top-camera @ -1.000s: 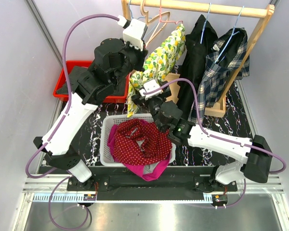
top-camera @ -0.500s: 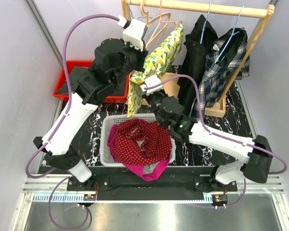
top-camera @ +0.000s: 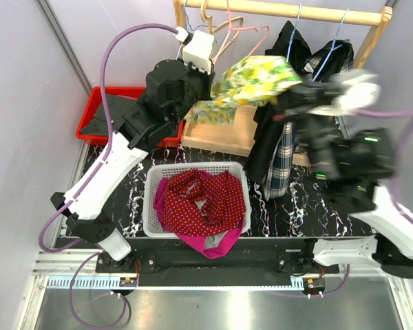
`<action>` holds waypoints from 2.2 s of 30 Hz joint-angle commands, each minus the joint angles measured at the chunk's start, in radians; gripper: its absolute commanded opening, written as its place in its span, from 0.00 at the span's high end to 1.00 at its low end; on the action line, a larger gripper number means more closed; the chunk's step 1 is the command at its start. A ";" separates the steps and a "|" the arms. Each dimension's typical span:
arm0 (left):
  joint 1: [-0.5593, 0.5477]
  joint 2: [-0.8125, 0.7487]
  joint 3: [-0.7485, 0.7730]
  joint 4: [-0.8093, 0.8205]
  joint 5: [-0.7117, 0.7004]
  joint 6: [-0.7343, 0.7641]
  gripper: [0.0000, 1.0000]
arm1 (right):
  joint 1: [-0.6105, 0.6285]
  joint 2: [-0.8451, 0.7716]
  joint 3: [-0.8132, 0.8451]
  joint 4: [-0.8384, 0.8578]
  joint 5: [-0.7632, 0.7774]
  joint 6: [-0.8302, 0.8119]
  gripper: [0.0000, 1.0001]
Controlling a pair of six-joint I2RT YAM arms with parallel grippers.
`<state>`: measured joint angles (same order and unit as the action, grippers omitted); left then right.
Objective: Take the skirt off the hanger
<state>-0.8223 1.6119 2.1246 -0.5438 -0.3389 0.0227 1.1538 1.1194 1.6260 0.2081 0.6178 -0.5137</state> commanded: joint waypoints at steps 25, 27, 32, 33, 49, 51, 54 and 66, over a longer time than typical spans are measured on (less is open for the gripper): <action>0.048 0.149 0.098 0.168 -0.118 0.045 1.00 | 0.009 -0.170 0.029 -0.300 -0.362 0.543 1.00; 0.052 0.157 0.118 0.171 -0.115 0.046 1.00 | 0.009 -0.164 0.028 -0.296 -0.380 0.557 1.00; 0.077 0.192 0.144 0.166 -0.112 0.034 1.00 | 0.009 -0.148 -0.009 -0.291 -0.401 0.596 1.00; 0.086 0.201 0.144 0.165 -0.103 0.028 1.00 | 0.009 -0.147 -0.020 -0.289 -0.402 0.603 1.00; 0.106 0.195 0.005 0.139 -0.066 0.000 1.00 | 0.011 -0.118 -0.183 -0.259 -0.310 0.638 1.00; 0.107 0.187 -0.009 0.136 -0.064 0.003 1.00 | 0.009 -0.118 -0.184 -0.259 -0.308 0.638 1.00; 0.107 0.177 -0.015 0.133 -0.074 0.006 0.98 | 0.009 -0.112 -0.181 -0.259 -0.305 0.636 1.00; 0.106 0.017 -0.066 0.128 -0.066 0.011 0.01 | 0.009 0.095 -0.123 -0.230 -0.363 0.646 1.00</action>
<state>-0.7197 1.7706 2.0617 -0.4706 -0.4118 0.0360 1.1580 1.1435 1.4467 -0.0902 0.2852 0.1139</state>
